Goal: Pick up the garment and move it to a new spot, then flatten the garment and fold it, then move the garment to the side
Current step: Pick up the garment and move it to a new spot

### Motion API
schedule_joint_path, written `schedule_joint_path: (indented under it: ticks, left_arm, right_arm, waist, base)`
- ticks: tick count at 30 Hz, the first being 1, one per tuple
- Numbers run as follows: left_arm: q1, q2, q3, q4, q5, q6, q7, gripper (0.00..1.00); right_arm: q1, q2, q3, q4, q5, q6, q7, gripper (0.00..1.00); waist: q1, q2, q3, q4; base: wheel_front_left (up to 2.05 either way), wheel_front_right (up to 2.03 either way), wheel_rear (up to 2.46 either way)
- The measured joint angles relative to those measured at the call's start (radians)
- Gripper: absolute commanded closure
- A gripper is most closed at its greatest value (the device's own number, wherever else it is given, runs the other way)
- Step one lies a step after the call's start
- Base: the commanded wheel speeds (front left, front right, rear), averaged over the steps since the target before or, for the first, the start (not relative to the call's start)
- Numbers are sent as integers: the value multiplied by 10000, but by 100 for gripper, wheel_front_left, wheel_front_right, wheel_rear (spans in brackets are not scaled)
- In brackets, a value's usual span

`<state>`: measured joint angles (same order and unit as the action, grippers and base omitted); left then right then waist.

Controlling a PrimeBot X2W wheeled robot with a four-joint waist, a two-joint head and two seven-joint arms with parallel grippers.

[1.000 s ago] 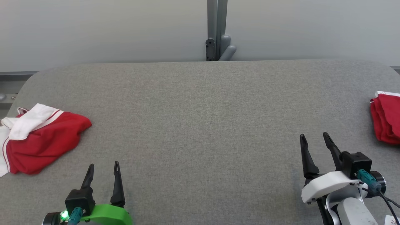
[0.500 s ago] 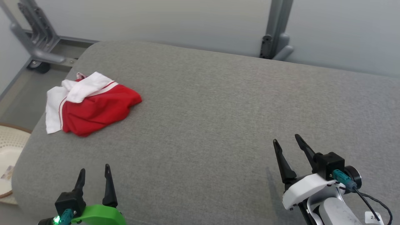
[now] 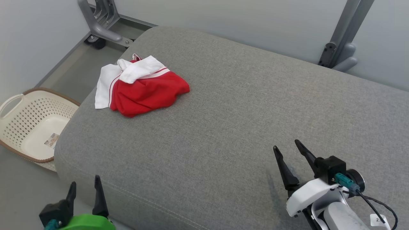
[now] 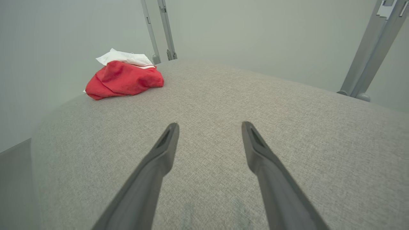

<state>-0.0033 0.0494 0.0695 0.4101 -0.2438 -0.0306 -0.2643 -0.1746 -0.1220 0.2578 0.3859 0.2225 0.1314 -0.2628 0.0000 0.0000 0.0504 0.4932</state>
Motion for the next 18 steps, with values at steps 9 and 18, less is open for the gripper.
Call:
schedule_joint_path:
  ticks: [9,18]
  left_arm:
    - [-2367,545,729,782,-104,-803,0,0]
    - [-5697,1806,-236,2332,-970,-972,-4,0]
  right_arm:
    - [-411,-830,-213,-303,-52,0,0,0]
    - [-1244,-1927,-313,-1206,-151,0,0,0]
  waist:
    - [0,0,703,-347]
    - [0,0,2146,-1052]
  base:
    - [0,0,0]
    - [0,0,0]
